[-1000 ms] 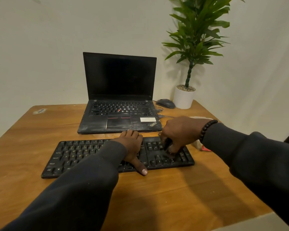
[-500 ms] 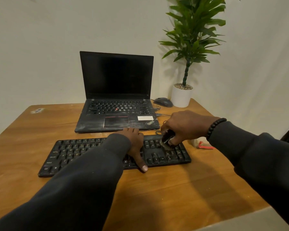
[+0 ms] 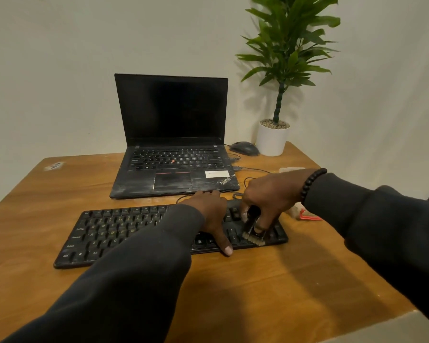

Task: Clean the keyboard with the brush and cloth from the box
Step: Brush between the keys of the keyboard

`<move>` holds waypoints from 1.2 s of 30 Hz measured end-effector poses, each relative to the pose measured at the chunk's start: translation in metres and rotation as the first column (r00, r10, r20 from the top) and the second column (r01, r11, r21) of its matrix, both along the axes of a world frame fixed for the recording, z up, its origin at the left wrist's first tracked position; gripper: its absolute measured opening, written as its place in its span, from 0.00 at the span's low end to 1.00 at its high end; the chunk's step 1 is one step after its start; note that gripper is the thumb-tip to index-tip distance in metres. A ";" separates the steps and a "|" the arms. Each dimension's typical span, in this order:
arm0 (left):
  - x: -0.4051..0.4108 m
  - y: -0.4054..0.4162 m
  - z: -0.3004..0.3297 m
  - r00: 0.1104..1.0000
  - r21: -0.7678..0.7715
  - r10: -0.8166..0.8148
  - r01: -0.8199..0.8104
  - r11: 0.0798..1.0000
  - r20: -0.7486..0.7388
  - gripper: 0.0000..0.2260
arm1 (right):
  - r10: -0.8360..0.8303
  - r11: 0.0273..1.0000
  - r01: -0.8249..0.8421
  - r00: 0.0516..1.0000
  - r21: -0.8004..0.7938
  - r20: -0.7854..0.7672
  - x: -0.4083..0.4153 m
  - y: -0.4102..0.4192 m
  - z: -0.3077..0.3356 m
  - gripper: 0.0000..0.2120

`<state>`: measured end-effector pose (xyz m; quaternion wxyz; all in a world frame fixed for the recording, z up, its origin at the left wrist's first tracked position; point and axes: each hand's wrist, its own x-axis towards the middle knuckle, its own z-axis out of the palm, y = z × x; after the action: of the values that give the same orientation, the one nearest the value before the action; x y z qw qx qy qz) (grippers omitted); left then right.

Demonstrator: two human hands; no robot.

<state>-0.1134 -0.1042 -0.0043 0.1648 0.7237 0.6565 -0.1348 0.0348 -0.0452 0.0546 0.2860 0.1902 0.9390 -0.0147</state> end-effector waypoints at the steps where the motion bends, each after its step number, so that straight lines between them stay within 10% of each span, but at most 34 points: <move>1: 0.001 0.001 0.002 1.000 -0.013 0.002 -0.002 1.000 -0.007 0.50 | 0.003 1.000 -0.003 1.000 0.017 -0.004 -0.004 0.004 0.000 0.17; 12: 0.006 0.000 0.008 0.994 -0.003 -0.038 0.038 0.999 -0.103 0.51 | 0.215 0.851 -0.163 0.976 0.500 -0.047 -0.030 0.031 -0.009 0.19; 21: 0.001 0.000 0.003 0.999 0.014 -0.028 0.028 1.000 -0.019 0.49 | 0.264 0.855 -0.291 0.957 0.430 0.124 -0.015 -0.019 -0.004 0.18; 36: 0.011 -0.005 0.005 0.988 0.053 0.011 -0.019 0.998 0.152 0.49 | 0.076 0.949 -0.052 0.995 0.312 -0.067 0.034 -0.017 0.022 0.18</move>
<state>-0.1028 -0.1094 0.0007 0.1957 0.7310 0.6509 -0.0601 0.0687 -0.0625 0.0765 0.2162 0.2015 0.9458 0.1345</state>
